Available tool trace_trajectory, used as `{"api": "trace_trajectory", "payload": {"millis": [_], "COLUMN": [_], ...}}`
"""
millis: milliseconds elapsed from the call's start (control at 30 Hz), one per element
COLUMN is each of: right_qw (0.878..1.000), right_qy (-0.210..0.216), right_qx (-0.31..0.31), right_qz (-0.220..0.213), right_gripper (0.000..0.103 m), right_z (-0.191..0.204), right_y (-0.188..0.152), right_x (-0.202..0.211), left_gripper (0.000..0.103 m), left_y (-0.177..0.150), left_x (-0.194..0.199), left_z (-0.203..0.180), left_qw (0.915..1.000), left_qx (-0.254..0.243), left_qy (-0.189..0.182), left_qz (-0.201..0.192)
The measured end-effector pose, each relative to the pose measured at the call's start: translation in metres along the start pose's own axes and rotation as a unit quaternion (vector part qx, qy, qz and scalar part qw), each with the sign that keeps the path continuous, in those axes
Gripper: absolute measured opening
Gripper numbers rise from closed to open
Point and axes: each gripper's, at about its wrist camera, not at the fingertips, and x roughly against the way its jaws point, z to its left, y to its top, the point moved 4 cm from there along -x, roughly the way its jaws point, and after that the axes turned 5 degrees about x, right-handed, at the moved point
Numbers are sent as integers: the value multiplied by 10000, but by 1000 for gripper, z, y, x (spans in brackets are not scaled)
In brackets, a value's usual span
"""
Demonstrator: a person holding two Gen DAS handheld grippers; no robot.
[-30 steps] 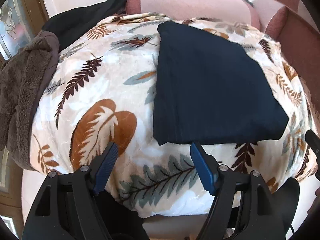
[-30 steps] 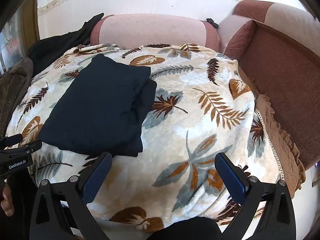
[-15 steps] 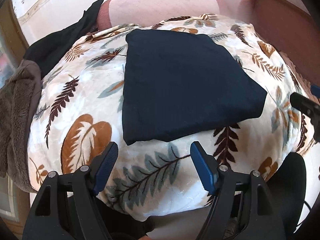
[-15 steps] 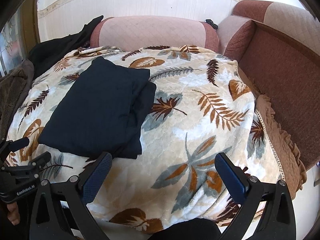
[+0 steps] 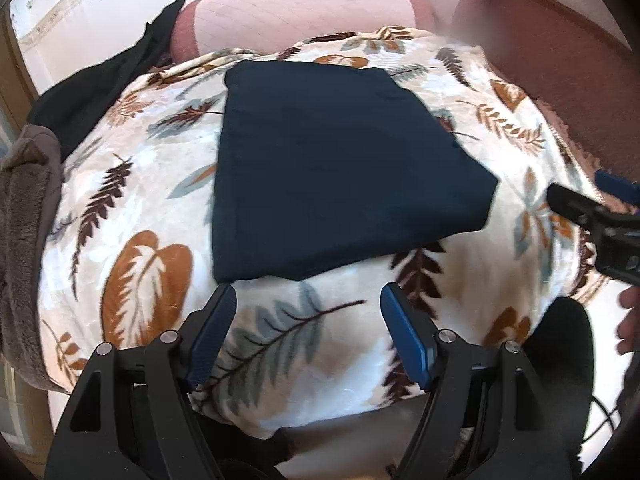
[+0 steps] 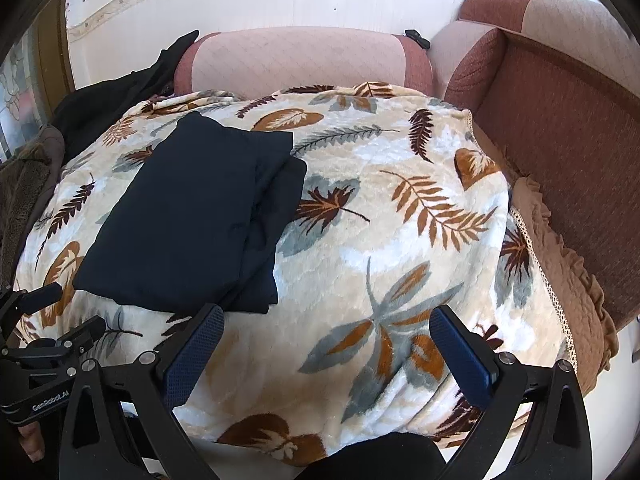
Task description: Fold large clothes
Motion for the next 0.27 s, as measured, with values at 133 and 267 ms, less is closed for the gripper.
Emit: {"api": "trace_trajectory", "payload": {"millis": [133,267], "right_qw": [10000,10000], "right_qy": [15,-4], "right_qx": [-23,-51], "right_qz": [25,37], "right_gripper": [103,103], "right_z": [-1,-4], "right_y": [-1,-2], "right_x": [-2,-3], "left_gripper": [75,75], "left_y": [2,3], "left_x": [4,4], "left_z": [-8,-12], "left_qw": [9999,9997], "left_qx": [27,71], "left_qy": [-163,-227], "left_qz": [45,109]}}
